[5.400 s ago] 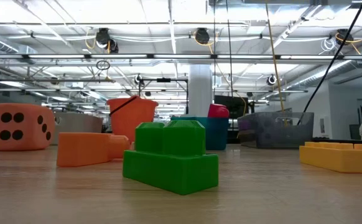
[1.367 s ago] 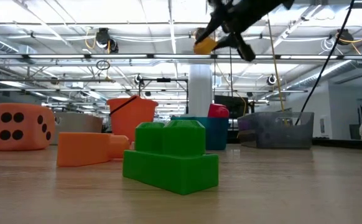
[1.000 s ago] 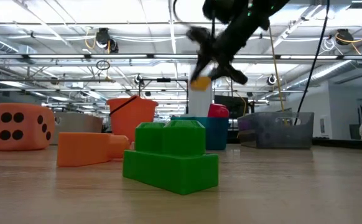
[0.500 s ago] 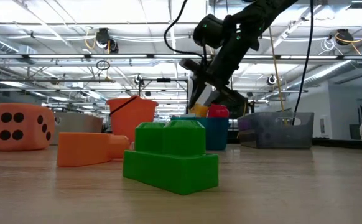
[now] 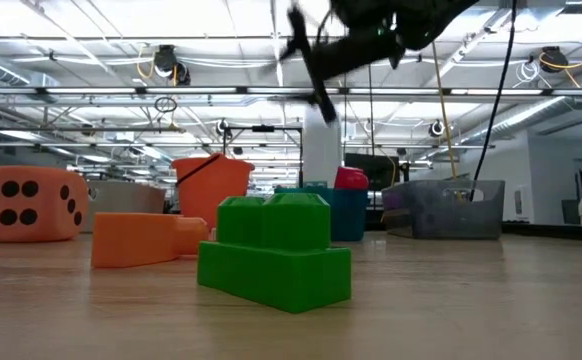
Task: Pick & Place Toys
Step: Put the orange game piece into the blue bin
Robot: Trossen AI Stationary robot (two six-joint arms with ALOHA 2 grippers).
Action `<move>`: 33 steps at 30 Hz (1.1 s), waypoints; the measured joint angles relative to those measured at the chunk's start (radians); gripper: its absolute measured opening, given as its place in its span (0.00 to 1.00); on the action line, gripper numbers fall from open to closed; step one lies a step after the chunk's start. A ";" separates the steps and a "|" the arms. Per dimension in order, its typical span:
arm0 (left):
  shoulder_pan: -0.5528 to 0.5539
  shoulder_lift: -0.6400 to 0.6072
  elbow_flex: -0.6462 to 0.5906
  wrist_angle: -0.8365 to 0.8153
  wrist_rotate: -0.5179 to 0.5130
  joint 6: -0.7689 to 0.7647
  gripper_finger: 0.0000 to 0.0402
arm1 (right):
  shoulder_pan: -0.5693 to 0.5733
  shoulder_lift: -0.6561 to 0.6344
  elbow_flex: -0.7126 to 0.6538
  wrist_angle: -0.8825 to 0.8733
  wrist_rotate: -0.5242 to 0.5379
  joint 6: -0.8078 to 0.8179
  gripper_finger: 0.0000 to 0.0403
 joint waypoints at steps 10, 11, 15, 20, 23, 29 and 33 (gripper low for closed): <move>-0.009 0.006 0.000 -0.028 0.070 -0.021 0.56 | 0.142 -0.042 0.001 0.556 -0.018 -0.002 0.50; -0.015 0.009 0.000 -0.026 0.075 -0.033 0.56 | 0.163 -0.041 0.001 0.583 -0.031 -0.015 0.49; -0.051 0.041 0.000 -0.024 0.076 -0.087 0.56 | 0.262 -0.042 0.001 0.623 -0.038 -0.104 0.48; -0.128 0.124 0.000 -0.018 0.075 -0.169 0.56 | 0.401 -0.040 0.000 0.606 -0.033 -0.300 0.47; -0.192 0.190 0.000 -0.007 0.059 -0.229 0.56 | 0.472 -0.051 0.000 0.523 -0.007 -0.402 0.46; -0.333 0.349 0.000 -0.009 -0.074 -0.430 0.56 | 0.583 -0.138 0.000 -0.005 0.214 -0.575 0.43; -0.401 0.474 0.000 -0.009 -0.161 -0.659 0.56 | 0.655 -0.173 0.000 -0.257 0.384 -0.530 0.41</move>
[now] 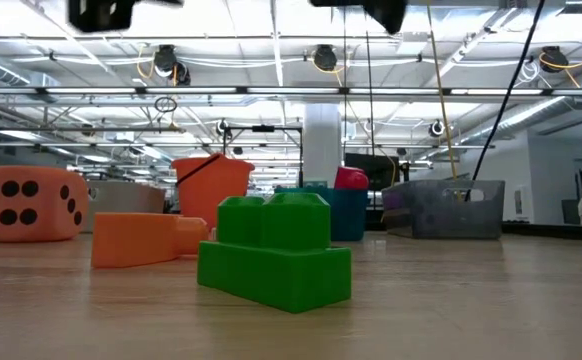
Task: Pick & Place Toys
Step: Put the orange game piece into the blue bin
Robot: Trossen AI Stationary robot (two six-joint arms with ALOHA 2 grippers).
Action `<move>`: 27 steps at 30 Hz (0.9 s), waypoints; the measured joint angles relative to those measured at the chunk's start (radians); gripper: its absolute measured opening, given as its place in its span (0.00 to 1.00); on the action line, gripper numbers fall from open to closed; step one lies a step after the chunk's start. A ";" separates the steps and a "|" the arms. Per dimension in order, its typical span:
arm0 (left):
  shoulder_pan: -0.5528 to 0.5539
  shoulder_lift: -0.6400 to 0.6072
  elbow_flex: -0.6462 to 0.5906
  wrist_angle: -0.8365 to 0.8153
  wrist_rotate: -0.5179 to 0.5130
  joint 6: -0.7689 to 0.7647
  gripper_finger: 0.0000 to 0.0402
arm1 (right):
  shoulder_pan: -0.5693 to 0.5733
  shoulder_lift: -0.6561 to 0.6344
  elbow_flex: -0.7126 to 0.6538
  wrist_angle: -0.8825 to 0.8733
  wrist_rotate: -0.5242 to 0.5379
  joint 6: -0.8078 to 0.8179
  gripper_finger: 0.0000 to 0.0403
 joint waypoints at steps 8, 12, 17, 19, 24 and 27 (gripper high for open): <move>-0.088 0.257 0.000 -0.003 -0.027 -0.410 0.56 | 0.134 -0.006 -0.039 -0.038 0.103 0.015 0.41; -0.125 0.309 0.000 -0.027 -0.027 -0.571 0.56 | 0.172 -0.006 -0.073 -0.039 0.102 0.087 0.41; -0.159 0.305 -0.005 -0.151 -0.033 -0.671 0.56 | 0.219 -0.006 -0.105 -0.038 0.102 0.159 0.40; -0.171 0.283 -0.025 -0.182 -0.026 -0.673 0.56 | 0.233 -0.006 -0.117 -0.039 0.102 0.175 0.40; -0.188 0.195 -0.163 -0.006 0.009 -0.660 0.56 | 0.256 -0.006 -0.139 -0.035 0.103 0.217 0.40; -0.200 0.139 -0.274 0.163 -0.027 -0.679 0.55 | 0.266 -0.006 -0.158 0.012 0.102 0.238 0.40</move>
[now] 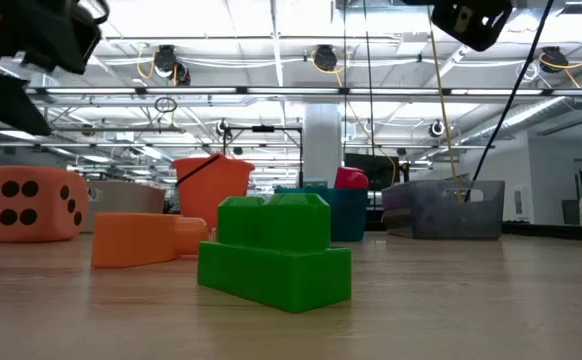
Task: Pick & Place Toys
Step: Put the orange game piece into the blue bin
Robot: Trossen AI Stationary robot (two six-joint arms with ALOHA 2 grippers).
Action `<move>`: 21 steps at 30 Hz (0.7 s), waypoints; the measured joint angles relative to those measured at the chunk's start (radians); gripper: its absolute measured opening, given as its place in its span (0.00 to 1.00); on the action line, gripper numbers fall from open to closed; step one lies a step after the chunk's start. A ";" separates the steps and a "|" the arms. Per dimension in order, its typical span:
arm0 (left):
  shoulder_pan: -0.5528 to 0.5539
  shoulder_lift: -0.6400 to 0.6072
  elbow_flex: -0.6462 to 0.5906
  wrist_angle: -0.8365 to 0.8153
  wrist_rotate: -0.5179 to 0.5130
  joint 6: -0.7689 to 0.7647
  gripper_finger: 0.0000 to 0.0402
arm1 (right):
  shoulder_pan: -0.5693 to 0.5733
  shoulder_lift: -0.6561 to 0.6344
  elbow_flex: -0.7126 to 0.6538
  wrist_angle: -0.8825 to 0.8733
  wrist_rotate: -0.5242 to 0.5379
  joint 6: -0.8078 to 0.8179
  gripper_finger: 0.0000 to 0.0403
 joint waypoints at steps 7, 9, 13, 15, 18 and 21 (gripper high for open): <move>-0.013 -0.031 -0.157 0.215 -0.079 -0.076 0.56 | 0.007 0.000 -0.016 0.060 0.000 0.003 0.40; -0.006 -0.020 -0.173 0.253 -0.094 -0.081 0.56 | 0.006 0.000 -0.016 0.059 0.000 0.003 0.40; 0.002 -0.004 -0.187 0.254 -0.106 -0.071 0.56 | 0.006 0.000 -0.016 0.059 0.000 0.003 0.40; 0.006 0.012 -0.188 0.265 -0.105 -0.070 0.56 | 0.006 0.000 -0.016 0.059 0.000 0.003 0.40; 0.018 0.047 -0.191 0.275 -0.104 -0.077 0.56 | 0.006 0.000 -0.016 0.059 0.000 0.002 0.40; 0.033 0.085 -0.188 0.350 -0.080 -0.060 0.56 | 0.003 0.000 -0.016 0.059 0.001 -0.001 0.40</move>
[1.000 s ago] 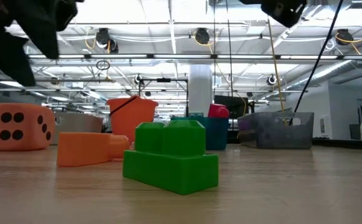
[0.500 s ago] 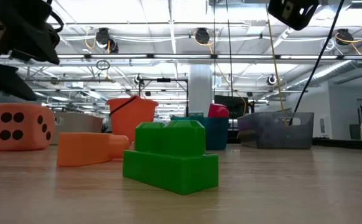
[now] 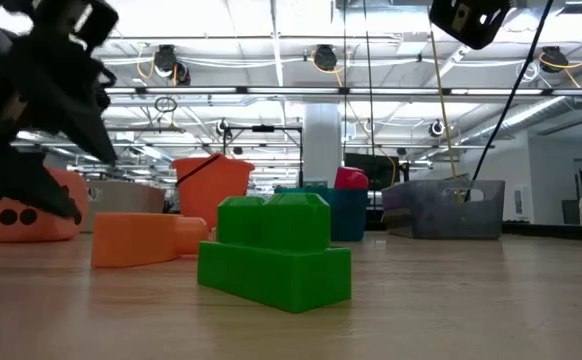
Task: Pick & Place Toys
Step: Put the orange game piece into the blue bin
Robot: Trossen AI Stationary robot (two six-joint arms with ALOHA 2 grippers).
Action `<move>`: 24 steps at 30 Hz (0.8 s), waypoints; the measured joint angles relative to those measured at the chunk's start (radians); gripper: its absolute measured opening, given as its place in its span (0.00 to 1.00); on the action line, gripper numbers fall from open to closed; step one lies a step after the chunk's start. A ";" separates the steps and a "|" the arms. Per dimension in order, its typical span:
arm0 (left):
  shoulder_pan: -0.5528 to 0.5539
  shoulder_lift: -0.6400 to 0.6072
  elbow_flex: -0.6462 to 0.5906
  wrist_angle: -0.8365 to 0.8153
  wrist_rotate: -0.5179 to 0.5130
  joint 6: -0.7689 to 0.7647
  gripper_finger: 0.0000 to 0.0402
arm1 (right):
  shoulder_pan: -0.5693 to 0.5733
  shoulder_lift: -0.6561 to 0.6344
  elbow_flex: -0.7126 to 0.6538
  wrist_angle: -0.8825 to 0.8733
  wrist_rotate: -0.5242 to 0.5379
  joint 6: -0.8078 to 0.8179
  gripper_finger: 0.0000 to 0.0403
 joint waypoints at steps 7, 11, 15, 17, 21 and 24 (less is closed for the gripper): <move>0.020 0.090 -0.001 0.077 0.011 -0.012 0.56 | 0.000 0.000 0.000 0.000 0.001 -0.004 0.40; 0.033 0.135 -0.001 0.140 0.032 -0.014 0.56 | 0.000 0.000 0.000 0.003 0.002 0.002 0.40; 0.046 0.177 -0.001 0.196 0.036 -0.014 0.56 | 0.000 0.000 0.000 0.004 0.002 0.003 0.40; 0.052 0.190 -0.001 0.234 0.036 -0.007 0.56 | 0.000 0.000 0.000 0.004 0.002 0.003 0.40; 0.065 0.208 -0.001 0.285 0.032 0.026 0.56 | 0.000 0.000 0.000 0.008 0.002 0.003 0.40; 0.078 0.207 -0.001 0.300 0.029 0.042 0.56 | 0.000 0.000 0.000 0.010 0.002 0.003 0.40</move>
